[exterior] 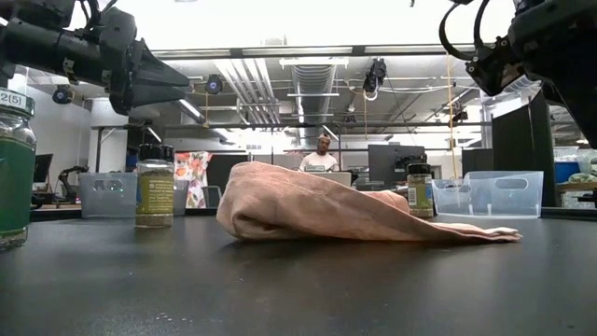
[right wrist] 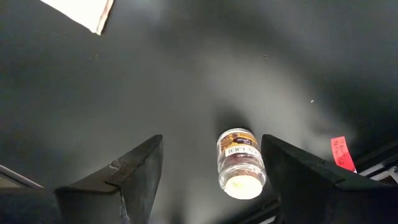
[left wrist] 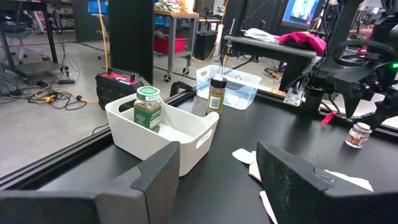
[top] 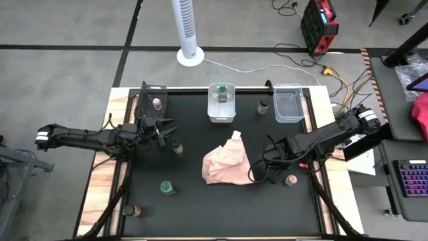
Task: Sort spices by type
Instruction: Put the left black spice bottle into the transparent bin
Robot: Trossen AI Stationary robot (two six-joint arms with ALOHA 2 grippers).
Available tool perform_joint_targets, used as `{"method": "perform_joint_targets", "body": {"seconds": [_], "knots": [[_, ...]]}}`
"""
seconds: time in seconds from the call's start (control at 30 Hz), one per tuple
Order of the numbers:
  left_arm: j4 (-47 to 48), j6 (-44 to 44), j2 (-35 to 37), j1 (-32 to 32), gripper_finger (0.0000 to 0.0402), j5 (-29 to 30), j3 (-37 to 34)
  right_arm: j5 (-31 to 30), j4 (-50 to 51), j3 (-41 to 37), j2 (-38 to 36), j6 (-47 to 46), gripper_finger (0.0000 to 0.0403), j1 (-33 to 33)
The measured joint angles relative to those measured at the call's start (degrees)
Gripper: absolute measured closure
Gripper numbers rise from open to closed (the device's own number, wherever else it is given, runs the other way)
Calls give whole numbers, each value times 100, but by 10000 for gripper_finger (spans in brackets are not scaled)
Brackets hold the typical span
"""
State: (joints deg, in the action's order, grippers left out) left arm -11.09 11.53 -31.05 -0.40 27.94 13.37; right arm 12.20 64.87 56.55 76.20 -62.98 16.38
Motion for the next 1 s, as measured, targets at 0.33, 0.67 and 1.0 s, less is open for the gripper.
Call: {"method": "perform_joint_targets", "body": {"seconds": [0.33,0.67,1.0], "knots": [[0,0,0,0,205,0,0,-17,25,0,0,0,154,0],[0,0,0,0,205,0,1,-63,40,0,0,163,145,0],[0,168,-1,0,205,-1,2,-924,36,0,0,694,180,1]]}}
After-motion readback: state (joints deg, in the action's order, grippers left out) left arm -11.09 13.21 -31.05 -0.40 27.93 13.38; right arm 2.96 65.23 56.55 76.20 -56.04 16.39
